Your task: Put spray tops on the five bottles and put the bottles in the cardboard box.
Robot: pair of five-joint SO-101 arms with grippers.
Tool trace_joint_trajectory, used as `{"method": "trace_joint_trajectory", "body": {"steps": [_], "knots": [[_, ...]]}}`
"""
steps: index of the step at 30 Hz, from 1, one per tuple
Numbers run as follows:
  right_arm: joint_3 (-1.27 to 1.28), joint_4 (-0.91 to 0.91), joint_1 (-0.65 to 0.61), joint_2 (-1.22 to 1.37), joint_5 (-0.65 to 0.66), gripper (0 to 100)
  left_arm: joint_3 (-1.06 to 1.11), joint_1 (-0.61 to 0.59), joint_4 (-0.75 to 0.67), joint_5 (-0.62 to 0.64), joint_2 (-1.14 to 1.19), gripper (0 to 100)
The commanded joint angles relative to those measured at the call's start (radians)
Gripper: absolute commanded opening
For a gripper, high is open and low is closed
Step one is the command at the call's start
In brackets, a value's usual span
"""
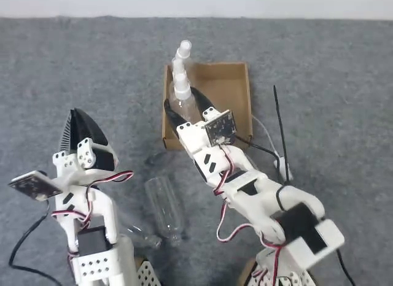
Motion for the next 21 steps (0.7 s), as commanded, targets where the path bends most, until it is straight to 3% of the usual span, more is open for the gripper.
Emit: {"method": "trace_joint_trajectory", "body": {"steps": [1,18,21], "knots": [[-0.060,-0.056,-0.004,0.016,-0.003,1.0,-0.013,-0.003,-0.018,-0.012,-0.023,1],[-0.141,-0.133,-0.005,0.234,-0.003,0.9,-0.013,-0.003,-0.017,-0.012,-0.023,1],[-0.147,-0.137,-0.004,0.266,0.052,0.9,-0.013,-0.003,-0.017,-0.012,-0.023,1]]}}
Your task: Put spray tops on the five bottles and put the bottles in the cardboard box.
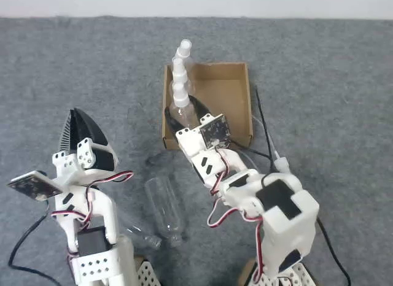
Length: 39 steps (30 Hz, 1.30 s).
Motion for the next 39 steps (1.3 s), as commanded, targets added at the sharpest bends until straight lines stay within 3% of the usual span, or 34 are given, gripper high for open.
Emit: {"method": "trace_joint_trajectory", "body": {"steps": [1,10,13,19,35,39], "knots": [[-0.060,-0.047,-0.001,0.004,0.072,1.0,-0.013,-0.003,-0.017,-0.012,-0.023,1],[-0.060,-0.203,-0.008,0.127,0.183,1.1,-0.013,-0.003,-0.017,-0.012,-0.023,1],[-0.060,-0.203,-0.008,0.130,0.184,2.3,-0.013,-0.003,-0.017,-0.012,-0.023,1],[-0.058,-0.193,-0.008,0.139,0.183,15.3,-0.013,-0.003,-0.015,-0.012,-0.023,1],[-0.037,-0.117,-0.016,0.111,0.181,16.5,-0.013,-0.003,-0.015,-0.012,-0.023,1],[-0.011,-0.094,-0.025,0.073,0.180,23.8,-0.013,-0.003,-0.015,-0.012,-0.023,1]]}}
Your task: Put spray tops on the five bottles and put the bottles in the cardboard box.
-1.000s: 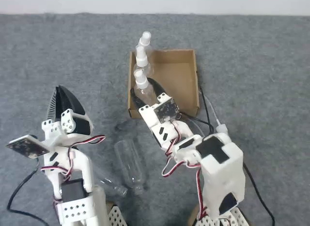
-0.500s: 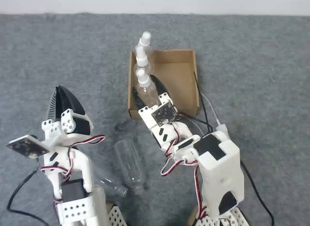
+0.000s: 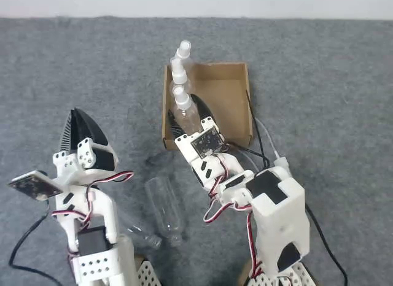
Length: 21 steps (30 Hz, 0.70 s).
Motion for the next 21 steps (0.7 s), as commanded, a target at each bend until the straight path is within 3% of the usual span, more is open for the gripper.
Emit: {"method": "trace_joint_trajectory", "body": {"steps": [1,21], "knots": [[0.018,0.041,-0.016,-0.071,0.012,24.6,-0.013,-0.003,-0.015,-0.012,-0.023,1],[0.040,0.047,-0.016,-0.088,0.012,24.7,-0.013,-0.002,-0.015,-0.014,-0.023,1]]}}
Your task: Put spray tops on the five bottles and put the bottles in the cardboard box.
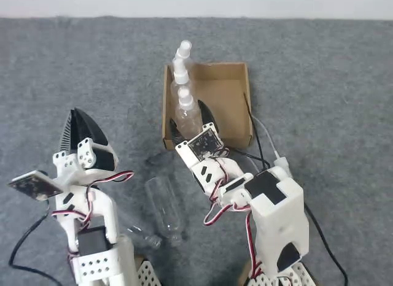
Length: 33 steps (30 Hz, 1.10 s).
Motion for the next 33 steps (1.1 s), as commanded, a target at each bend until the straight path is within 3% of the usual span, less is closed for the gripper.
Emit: {"method": "trace_joint_trajectory", "body": {"steps": [1,16,21,26,33], "knots": [[0.006,0.005,-0.007,-0.091,0.012,24.7,-0.013,-0.002,-0.015,-0.008,-0.023,1],[0.017,-0.002,-0.001,-0.094,0.018,24.7,-0.013,-0.003,-0.017,-0.008,-0.023,1],[0.086,0.010,-0.004,-0.216,0.011,24.7,-0.013,-0.003,-0.017,-0.008,-0.023,1],[0.114,0.130,-0.005,-0.282,-0.032,24.6,-0.013,-0.003,-0.018,-0.008,-0.023,1],[0.129,0.127,-0.007,-0.289,-0.044,24.6,-0.013,-0.003,-0.018,-0.034,-0.023,1]]}}
